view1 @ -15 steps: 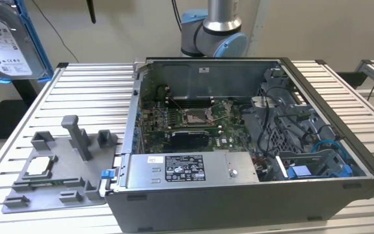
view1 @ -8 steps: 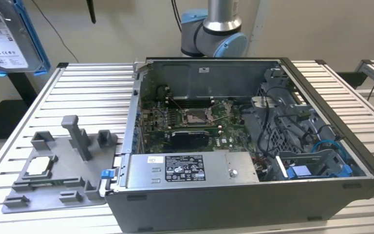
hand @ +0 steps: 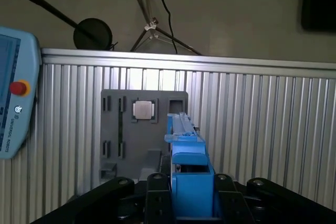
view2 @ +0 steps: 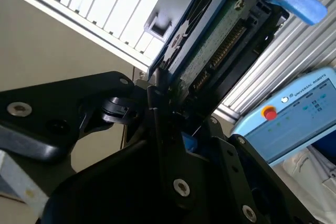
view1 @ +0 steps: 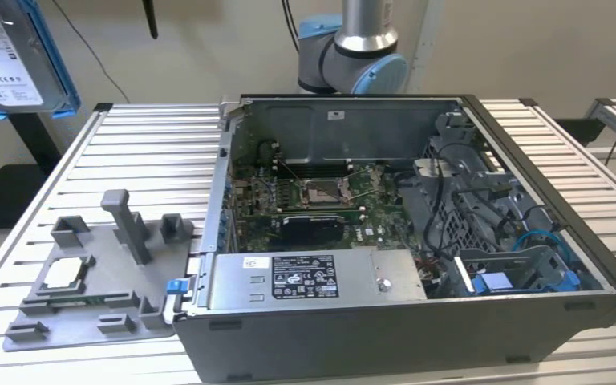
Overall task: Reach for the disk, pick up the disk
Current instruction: 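Pick up the disk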
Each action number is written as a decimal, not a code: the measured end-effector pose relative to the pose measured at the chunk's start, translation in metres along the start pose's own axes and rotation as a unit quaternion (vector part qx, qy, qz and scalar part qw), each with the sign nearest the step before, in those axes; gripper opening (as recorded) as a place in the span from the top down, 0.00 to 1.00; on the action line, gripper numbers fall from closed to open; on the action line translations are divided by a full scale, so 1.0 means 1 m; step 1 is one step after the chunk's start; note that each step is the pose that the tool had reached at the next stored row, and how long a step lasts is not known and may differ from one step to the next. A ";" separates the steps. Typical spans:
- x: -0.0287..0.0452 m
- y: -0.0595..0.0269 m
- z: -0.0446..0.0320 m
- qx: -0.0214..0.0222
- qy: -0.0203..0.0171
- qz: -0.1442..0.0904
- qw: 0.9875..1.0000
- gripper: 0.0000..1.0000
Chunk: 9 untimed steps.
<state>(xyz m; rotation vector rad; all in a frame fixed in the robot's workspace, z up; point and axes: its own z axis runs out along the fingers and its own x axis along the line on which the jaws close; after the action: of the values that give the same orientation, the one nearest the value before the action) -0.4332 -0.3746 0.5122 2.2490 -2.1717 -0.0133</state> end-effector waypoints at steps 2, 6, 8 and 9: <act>0.0000 0.0000 -0.0001 0.000 0.000 0.000 1.000 1.00; 0.0000 0.0000 -0.0001 0.000 0.000 0.000 1.000 1.00; -0.0001 -0.0003 -0.0001 0.000 0.000 0.000 1.000 1.00; 0.0000 -0.0008 -0.0001 0.000 0.000 0.000 1.000 1.00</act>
<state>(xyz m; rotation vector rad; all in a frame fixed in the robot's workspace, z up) -0.4324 -0.3745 0.5123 2.2487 -2.1719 -0.0132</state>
